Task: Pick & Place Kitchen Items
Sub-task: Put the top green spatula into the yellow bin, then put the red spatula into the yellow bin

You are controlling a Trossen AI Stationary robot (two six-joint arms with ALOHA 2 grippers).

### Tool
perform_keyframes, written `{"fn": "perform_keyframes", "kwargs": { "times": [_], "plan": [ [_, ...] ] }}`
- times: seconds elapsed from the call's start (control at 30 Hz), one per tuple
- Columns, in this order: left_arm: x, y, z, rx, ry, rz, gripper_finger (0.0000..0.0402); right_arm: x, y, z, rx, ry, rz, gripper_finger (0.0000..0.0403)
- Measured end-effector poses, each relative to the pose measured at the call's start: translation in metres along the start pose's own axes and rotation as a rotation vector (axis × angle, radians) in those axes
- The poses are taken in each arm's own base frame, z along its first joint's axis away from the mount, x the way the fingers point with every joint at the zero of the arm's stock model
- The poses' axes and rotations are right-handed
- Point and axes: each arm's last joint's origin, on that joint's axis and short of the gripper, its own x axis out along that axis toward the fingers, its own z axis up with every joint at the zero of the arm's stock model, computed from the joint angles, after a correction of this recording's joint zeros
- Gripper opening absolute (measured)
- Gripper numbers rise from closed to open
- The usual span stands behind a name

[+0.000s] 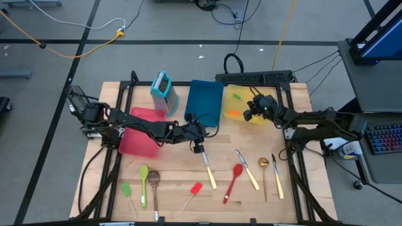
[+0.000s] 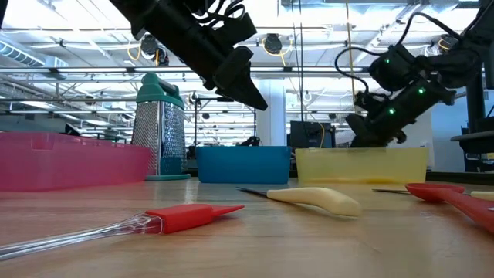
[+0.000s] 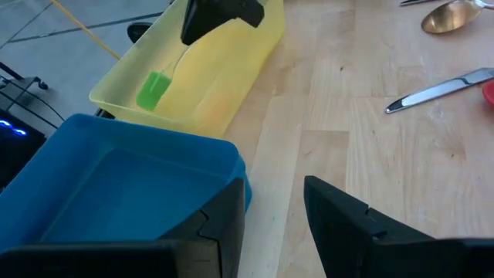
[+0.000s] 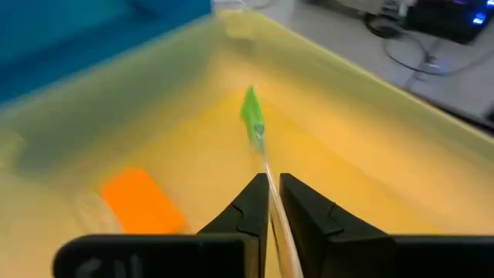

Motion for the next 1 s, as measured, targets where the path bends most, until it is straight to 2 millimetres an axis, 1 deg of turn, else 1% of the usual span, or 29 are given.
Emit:
{"fn": "perform_keyframes", "kwargs": {
  "times": [0.17,0.4,0.53,0.7,0.83,1.0],
  "plan": [
    [0.0,0.0,0.0,0.0,0.0,0.0,0.0141,0.001,-0.008,-0.006,-0.02,0.019,-0.032,0.0053],
    [0.0,0.0,0.0,0.0,0.0,0.0,0.0141,0.001,-0.009,-0.007,-0.024,0.015,-0.034,0.0094],
    [0.0,0.0,0.0,-0.01,0.0,0.0,0.0141,0.0,-0.008,-0.004,-0.07,-0.014,-0.026,0.0107],
    [0.0,0.0,0.0,-0.047,0.0,-0.001,0.0141,0.0,-0.007,-0.002,-0.102,-0.04,-0.019,0.0114],
    [0.0,-0.001,0.0,-0.123,0.0,-0.032,0.0141,-0.001,-0.002,-0.001,-0.144,-0.056,0.002,0.0119],
    [-0.002,-0.005,0.0,-0.159,-0.001,-0.041,0.0141,-0.005,0.012,0.009,-0.248,-0.184,0.061,0.0129]
  ]
}}
